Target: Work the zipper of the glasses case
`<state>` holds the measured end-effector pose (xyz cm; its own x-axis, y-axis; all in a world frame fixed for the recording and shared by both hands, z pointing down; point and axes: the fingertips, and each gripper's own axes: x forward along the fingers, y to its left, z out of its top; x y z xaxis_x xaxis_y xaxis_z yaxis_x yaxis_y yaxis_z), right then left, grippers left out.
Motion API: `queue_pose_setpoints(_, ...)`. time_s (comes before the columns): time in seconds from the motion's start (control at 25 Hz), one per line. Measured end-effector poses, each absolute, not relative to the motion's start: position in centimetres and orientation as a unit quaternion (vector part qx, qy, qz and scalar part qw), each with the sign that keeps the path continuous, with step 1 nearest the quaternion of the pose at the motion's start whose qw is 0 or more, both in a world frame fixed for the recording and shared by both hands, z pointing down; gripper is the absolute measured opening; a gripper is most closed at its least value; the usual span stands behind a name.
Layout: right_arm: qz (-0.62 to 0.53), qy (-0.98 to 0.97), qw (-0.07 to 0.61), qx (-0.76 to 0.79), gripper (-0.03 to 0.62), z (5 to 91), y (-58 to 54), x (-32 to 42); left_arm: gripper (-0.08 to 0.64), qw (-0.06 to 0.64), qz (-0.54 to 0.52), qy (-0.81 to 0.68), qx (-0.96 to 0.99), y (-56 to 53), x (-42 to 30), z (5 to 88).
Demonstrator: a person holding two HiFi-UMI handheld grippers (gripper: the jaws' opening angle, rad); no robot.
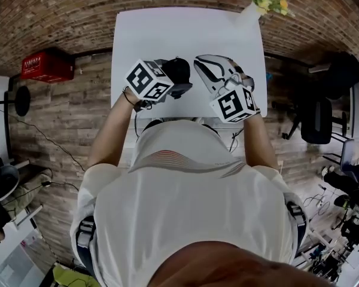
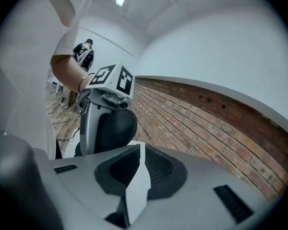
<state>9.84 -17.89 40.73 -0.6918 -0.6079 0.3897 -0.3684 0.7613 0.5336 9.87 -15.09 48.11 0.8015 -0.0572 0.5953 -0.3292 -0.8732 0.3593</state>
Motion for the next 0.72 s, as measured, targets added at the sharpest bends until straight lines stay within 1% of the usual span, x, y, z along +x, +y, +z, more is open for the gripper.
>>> queue_pose_setpoints(0.16,-0.142,-0.895,0.249,0.342,0.061,39.9,-19.6,12.6,0.272,0.209,0.179,-0.186,0.943,-18.4,8.5,43.6)
queue_pose_setpoints(0.36,-0.073,-0.876,0.198,0.434,0.052,38.3,-21.7,16.7,0.272,0.161,0.078,-0.337,0.924,-22.0,3.9,39.0)
queue_pose_setpoints(0.52,-0.021,-0.854,0.139,0.500,0.051,37.1,-23.0,19.8,0.272,0.111,0.037,-0.455,0.883,-22.9,-0.7,36.8)
queue_pose_setpoints(0.6,0.002,-0.846,0.113,0.520,0.051,36.7,-23.3,21.0,0.272,0.091,0.027,-0.484,0.870,-22.6,-2.1,36.4)
queue_pose_setpoints(0.72,0.009,-0.840,0.099,0.533,0.051,36.5,-23.4,21.9,0.272,0.080,0.020,-0.497,0.864,-22.3,-2.7,36.3)
